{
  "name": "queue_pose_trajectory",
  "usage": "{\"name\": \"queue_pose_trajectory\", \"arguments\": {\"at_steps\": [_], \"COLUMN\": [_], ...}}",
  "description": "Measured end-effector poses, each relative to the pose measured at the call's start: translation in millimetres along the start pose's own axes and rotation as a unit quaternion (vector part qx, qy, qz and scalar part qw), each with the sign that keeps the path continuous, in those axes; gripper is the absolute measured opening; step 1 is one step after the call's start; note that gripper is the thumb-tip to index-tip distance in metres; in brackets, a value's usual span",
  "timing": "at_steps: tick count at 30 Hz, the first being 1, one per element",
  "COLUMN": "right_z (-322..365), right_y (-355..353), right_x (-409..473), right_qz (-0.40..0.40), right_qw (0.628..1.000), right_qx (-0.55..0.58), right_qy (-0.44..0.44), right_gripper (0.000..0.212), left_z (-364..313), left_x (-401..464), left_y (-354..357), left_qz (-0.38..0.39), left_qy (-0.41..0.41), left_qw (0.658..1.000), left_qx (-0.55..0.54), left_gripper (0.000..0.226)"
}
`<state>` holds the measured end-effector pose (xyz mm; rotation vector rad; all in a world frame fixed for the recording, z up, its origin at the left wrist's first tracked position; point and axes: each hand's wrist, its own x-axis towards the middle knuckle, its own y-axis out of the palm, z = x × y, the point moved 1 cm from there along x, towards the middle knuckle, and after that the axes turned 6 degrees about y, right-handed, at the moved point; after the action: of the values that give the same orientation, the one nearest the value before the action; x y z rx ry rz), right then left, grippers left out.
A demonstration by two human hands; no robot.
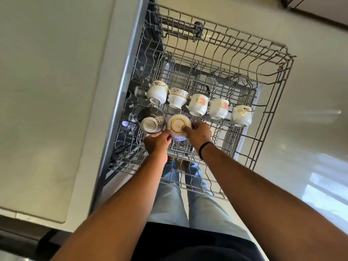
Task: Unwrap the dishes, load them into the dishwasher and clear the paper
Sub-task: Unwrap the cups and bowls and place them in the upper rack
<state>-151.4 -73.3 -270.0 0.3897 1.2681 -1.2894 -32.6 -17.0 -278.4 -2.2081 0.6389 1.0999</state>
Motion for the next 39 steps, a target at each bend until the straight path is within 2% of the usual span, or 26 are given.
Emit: {"name": "queue_pose_trajectory", "arguments": {"at_steps": [5,9,12,14,17,20,24,26,28,30,34,36,39], "right_z": [2,2,3,6,10,16,29,36,43,49,62,69,84], "right_y": [0,-1,-3,-6,-14,-25,-42,-51,-61,-69,-79,-81,-79], "right_x": [8,10,8,5,-6,-18,-44,-61,-83,-101,-143,-163,-189], "right_qz": [0.006,0.008,0.012,0.018,0.014,0.000,-0.006,-0.008,-0.012,-0.019,-0.001,0.021,0.058], "right_qw": [1.000,1.000,1.000,1.000,0.999,1.000,0.999,0.998,0.997,0.995,0.989,0.982,0.968], "right_qx": [0.002,0.001,0.003,-0.006,-0.029,-0.024,-0.014,0.000,0.003,0.016,0.049,0.056,0.069], "right_qy": [0.021,0.016,0.020,0.021,0.006,-0.009,-0.041,-0.057,-0.075,-0.097,-0.141,-0.181,-0.233], "right_gripper": [0.029,0.021,0.020,0.028,0.046,0.048,0.055,0.050,0.037,0.025,0.027,0.031,0.022], "left_z": [5,5,4,3,-4,-12,-30,-41,-53,-62,-80,-91,-111], "left_x": [4,3,-1,-4,-10,-15,-40,-59,-85,-104,-141,-159,-182], "left_y": [6,7,5,3,-2,-8,-16,-21,-27,-33,-45,-55,-76], "left_qz": [0.002,0.001,0.005,0.014,0.030,0.050,0.075,0.107,0.144,0.181,0.208,0.198,0.181], "left_qy": [-0.008,-0.003,-0.004,-0.010,-0.032,-0.042,-0.033,-0.039,-0.044,-0.025,0.070,0.098,0.132], "left_qw": [1.000,1.000,1.000,1.000,0.999,0.997,0.995,0.991,0.985,0.978,0.973,0.975,0.972], "left_qx": [-0.012,-0.008,0.001,0.007,0.020,0.046,0.060,0.065,0.083,0.104,0.073,0.020,-0.065], "left_gripper": [0.040,0.038,0.029,0.021,0.024,0.037,0.039,0.032,0.029,0.030,0.035,0.027,0.019]}}
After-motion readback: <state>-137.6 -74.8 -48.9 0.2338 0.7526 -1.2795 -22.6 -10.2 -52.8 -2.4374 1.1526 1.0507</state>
